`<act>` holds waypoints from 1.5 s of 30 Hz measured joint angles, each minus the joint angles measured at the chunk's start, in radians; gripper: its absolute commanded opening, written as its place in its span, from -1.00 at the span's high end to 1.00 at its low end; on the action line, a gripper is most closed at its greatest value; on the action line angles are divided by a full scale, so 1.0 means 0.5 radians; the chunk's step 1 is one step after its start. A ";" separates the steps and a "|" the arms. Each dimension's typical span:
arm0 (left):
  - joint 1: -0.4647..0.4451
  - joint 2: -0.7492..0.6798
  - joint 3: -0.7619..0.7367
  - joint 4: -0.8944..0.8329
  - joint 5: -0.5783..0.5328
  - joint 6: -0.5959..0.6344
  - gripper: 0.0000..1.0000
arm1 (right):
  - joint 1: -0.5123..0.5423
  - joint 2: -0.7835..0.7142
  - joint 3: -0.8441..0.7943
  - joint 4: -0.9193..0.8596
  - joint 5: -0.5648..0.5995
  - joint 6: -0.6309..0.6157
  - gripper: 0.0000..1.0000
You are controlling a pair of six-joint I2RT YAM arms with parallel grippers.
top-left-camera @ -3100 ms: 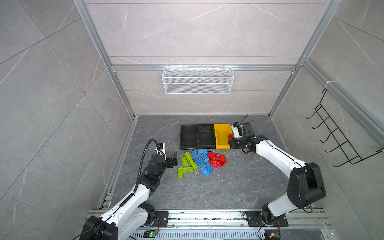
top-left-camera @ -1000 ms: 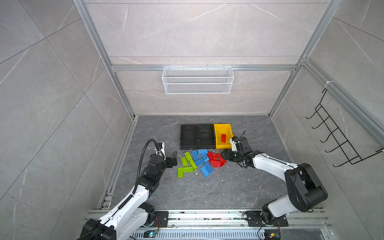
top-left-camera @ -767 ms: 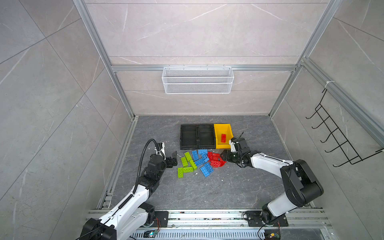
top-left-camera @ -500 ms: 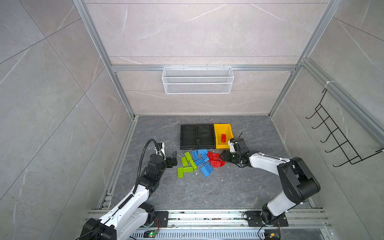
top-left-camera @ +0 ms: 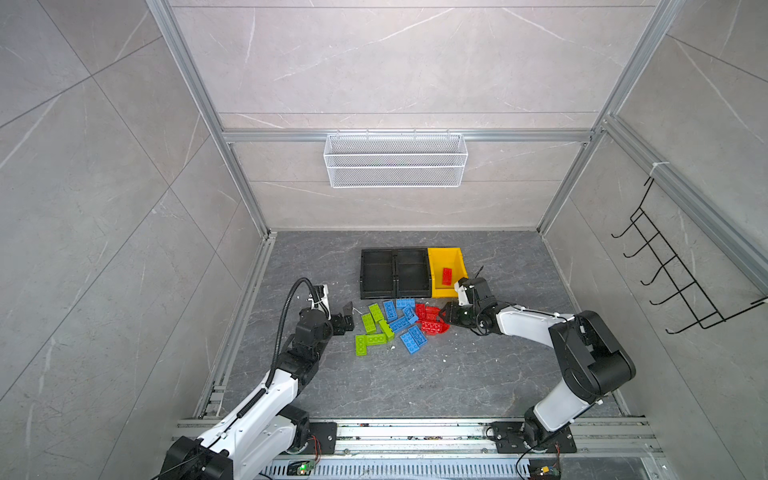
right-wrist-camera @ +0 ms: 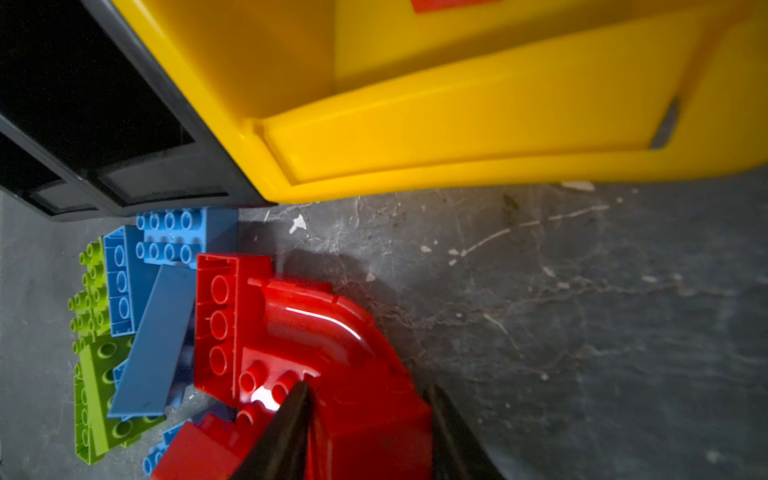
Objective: Sort the legos into containers by color
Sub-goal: 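Lift the red brick into the yellow bin and open the right gripper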
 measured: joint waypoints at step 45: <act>0.000 -0.014 0.000 0.000 -0.002 0.000 -0.99 | -0.150 0.615 1.428 -0.586 0.361 -0.530 0.34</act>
